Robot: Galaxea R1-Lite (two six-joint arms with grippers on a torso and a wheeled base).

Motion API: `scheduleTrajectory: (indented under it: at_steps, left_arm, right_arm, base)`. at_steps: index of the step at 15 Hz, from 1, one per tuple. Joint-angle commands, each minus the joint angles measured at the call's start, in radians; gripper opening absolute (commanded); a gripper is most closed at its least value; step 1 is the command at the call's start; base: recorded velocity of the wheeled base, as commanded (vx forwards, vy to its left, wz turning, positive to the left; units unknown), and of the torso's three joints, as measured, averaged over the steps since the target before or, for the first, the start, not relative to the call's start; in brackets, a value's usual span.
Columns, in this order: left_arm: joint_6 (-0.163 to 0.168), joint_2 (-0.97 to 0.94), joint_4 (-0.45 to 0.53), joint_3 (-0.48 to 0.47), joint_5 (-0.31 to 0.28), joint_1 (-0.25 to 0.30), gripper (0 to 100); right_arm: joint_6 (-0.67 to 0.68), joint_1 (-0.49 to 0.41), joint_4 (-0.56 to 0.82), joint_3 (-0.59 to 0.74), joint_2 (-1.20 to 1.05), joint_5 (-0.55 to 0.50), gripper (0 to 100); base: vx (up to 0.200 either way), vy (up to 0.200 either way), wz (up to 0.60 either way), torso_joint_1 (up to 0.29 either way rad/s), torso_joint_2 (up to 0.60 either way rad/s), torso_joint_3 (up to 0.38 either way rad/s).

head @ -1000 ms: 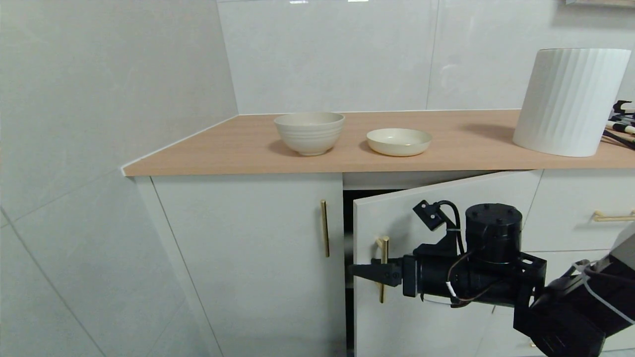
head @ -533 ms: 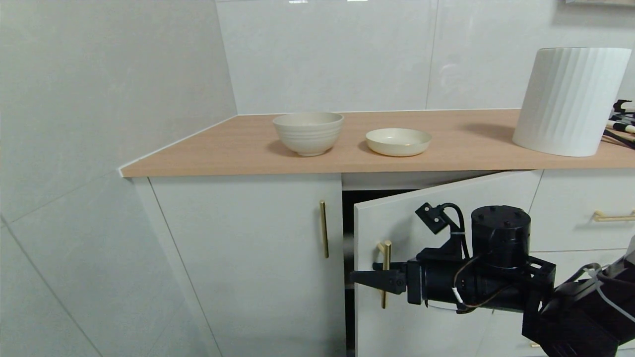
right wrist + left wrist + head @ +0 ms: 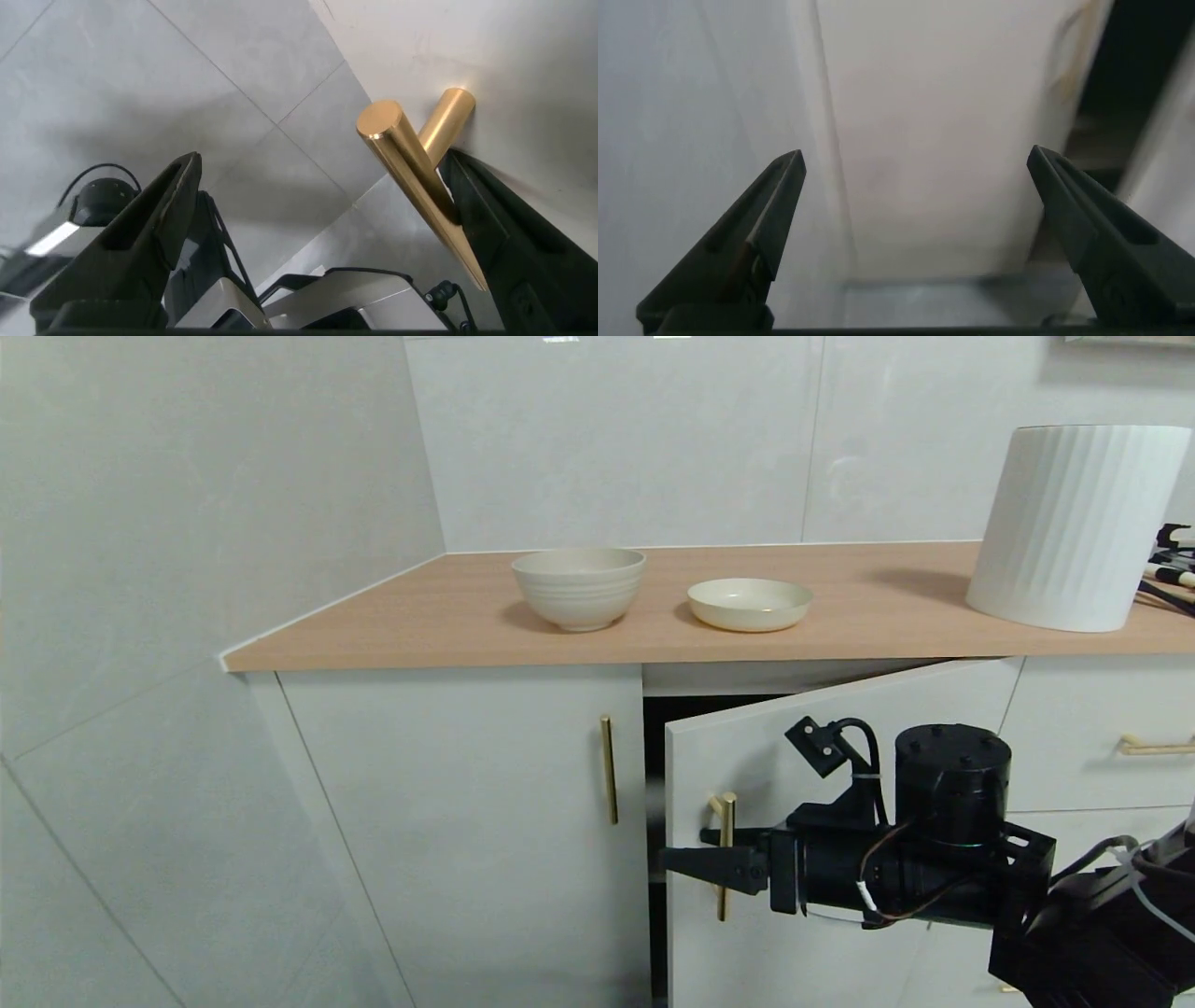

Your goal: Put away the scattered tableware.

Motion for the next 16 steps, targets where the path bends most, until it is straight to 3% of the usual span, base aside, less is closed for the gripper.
scheduleTrajectory:
  at_steps: [1,3,5,6,8,11,14,15,16]
  left_arm:
    - [-0.018,0.657,-0.054,-0.259,-0.321,-0.03,100]
    - [-0.021,0.869,-0.142,-0.311,-0.33,-0.136,100]
    - [-0.016,0.999,-0.188,-0.299,-0.315,-0.283,100]
    - [-0.018,1.058,-0.206,-0.294,-0.315,-0.32,100]
    - [-0.023,1.142,-0.246,-0.291,-0.315,-0.352,100]
    - [-0.029,1.346,-0.422,-0.213,-0.318,-0.426,100]
    - [-0.033,1.44,-0.564,-0.176,-0.315,-0.438,100]
    - [-0.058,1.444,-0.573,-0.177,-0.313,-0.438,100]
    - [-0.07,1.446,-0.576,-0.182,-0.313,-0.438,0]
  right_arm:
    - [0.001,0.023,0.001,0.005,-0.003,0.004,100]
    - [0.001,0.027,0.001,0.008,-0.002,0.002,100]
    - [0.001,0.026,0.001,0.01,-0.002,0.002,100]
    - [0.001,0.027,0.001,0.01,-0.002,0.002,100]
    - [-0.001,0.027,0.001,0.011,0.0,0.002,100]
    - [0.001,0.027,0.0,0.011,0.012,0.002,100]
    - [0.001,0.026,0.0,0.011,0.017,0.0,100]
    - [0.001,0.026,0.0,0.013,0.017,0.0,100]
    - [0.001,0.026,0.0,0.013,0.017,0.0,100]
  base:
    - [0.0,0.0,0.0,0.0,0.0,0.0]
    - [0.0,0.0,0.0,0.0,0.0,0.0]
    - [0.0,0.0,0.0,0.0,0.0,0.0]
    - [0.0,0.0,0.0,0.0,0.0,0.0]
    - [0.0,0.0,0.0,0.0,0.0,0.0]
    - [0.0,0.0,0.0,0.0,0.0,0.0]
    - [0.0,0.0,0.0,0.0,0.0,0.0]
    - [0.0,0.0,0.0,0.0,0.0,0.0]
    - [0.0,0.0,0.0,0.0,0.0,0.0]
